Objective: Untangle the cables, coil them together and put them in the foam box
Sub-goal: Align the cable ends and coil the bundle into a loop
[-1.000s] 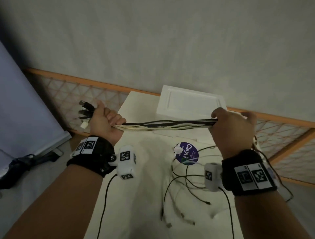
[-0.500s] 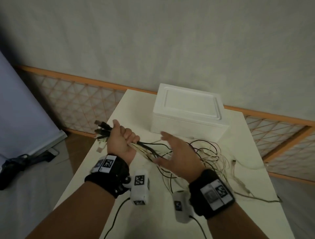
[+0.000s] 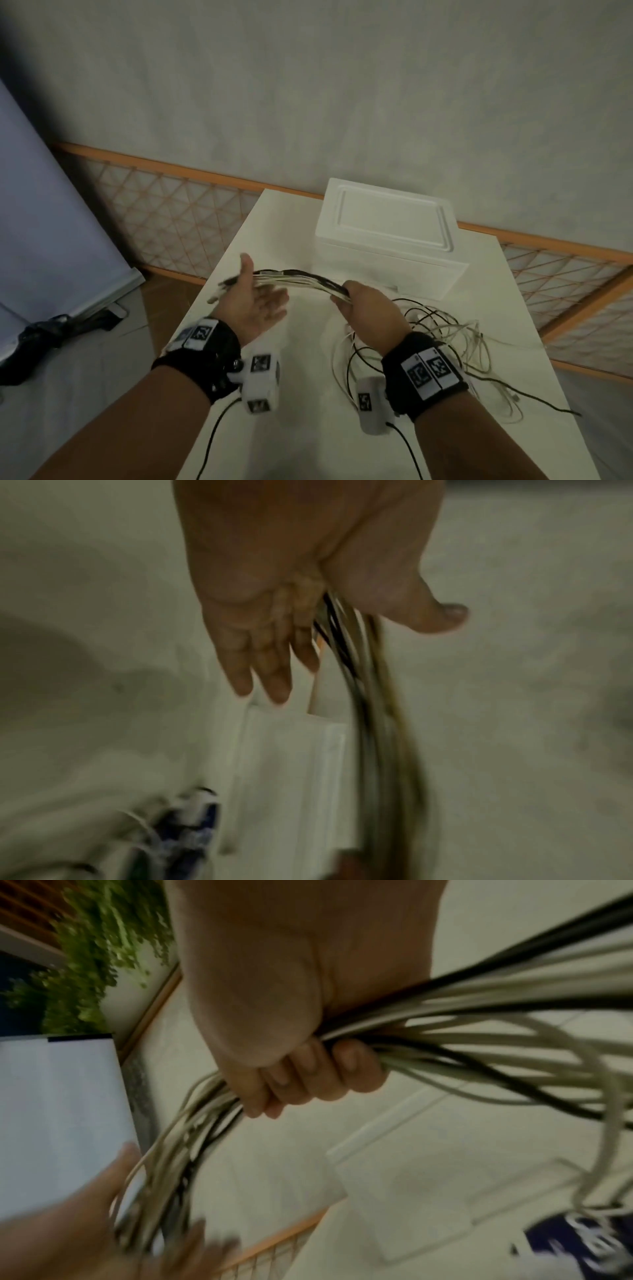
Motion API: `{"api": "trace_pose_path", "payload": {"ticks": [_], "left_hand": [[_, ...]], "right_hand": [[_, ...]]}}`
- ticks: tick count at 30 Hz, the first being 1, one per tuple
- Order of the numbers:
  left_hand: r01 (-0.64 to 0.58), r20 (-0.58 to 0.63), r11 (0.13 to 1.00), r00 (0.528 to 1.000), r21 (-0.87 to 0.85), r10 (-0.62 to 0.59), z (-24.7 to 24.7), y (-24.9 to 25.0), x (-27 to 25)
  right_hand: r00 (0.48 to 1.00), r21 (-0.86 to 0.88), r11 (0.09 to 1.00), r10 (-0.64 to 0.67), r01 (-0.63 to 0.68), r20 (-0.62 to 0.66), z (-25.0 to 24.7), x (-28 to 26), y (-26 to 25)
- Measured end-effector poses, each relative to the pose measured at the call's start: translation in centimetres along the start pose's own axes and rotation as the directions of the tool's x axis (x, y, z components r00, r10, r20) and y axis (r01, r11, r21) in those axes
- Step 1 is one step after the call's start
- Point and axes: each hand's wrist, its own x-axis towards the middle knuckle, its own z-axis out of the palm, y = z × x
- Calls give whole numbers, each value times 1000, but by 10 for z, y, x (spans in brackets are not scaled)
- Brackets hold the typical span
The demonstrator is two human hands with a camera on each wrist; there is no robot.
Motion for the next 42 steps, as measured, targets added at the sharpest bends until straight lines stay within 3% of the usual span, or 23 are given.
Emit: {"api": "trace_pose_path", "payload": {"ticks": [2,4,6,7,8,9,10,11,12,14,16,18,20,23,25,29,30,32,34,36,38,40,42], "left_hand": [[56,93,951,992,303,-88,-5,-15,-12],[0,149,842,984,540,-96,-4,-18,-23],[-244,203,671,969,700,140,3,-11,-30],[-408,266,522,907,749,327,10,-6,-32],[-553,362,329,793,766,489,21,-2,-36],[-649,488,107,661,753,569,34,-1,-41],[-686,615,-102,564,720,552,47,-1,-43],[-681,704,-261,523,684,480,59,-4,-44],[-661,739,-342,534,668,411,67,-6,-43],[-615,709,-352,616,705,344,73,-7,-39],[-604,703,-363,643,709,304,74,-11,-37],[-585,691,-381,671,716,269,73,-14,-36],[-509,637,-410,714,757,290,68,-12,-31],[-392,526,-369,744,843,411,49,2,-24],[-377,500,-335,731,863,464,41,7,-23],[-445,453,-174,661,878,598,44,22,-29],[-462,443,-144,645,875,623,46,28,-30],[-471,460,-169,618,866,638,51,35,-32],[-462,471,-199,603,864,644,54,37,-34],[-474,457,-168,600,864,657,57,38,-35],[-501,430,-108,588,859,685,60,41,-38],[-545,406,-49,558,837,723,65,46,-44],[-608,406,-1,529,794,745,69,54,-49]], "right_hand": [[999,-73,997,4,-8,-44,-14,4,1],[998,-144,990,4,-12,-60,-25,5,1],[1000,-207,978,-11,6,-23,-31,4,-2],[1000,-223,974,-28,27,1,-33,2,-5],[998,-236,970,-53,56,18,-33,1,-11],[996,-258,962,-82,88,32,-33,0,-18],[992,-298,946,-117,126,49,-32,-1,-26],[986,-357,920,-147,164,74,-31,-2,-33],[981,-416,889,-168,193,98,-30,-3,-38],[978,-471,858,-182,207,98,-32,-5,-39],[983,-427,887,-176,177,44,-33,-9,-36],[990,-262,957,-136,125,-22,-27,-15,-30],[996,-77,996,-52,47,-73,-18,-26,-20],[989,-74,992,96,-105,-116,-4,-46,14],[971,-39,981,180,-189,-156,9,-61,33],[962,-143,973,147,-183,-232,37,-76,61],[967,-181,958,192,-221,-166,38,-80,69],[954,-241,928,300,-284,31,33,-83,84],[957,-159,956,268,-248,116,17,-83,85],[986,128,990,82,-63,-145,-8,-79,70],[898,313,939,12,140,-439,-30,-75,50],[895,306,940,1,152,-446,-40,-69,34],[959,217,976,52,10,-277,-26,-59,38]]}}
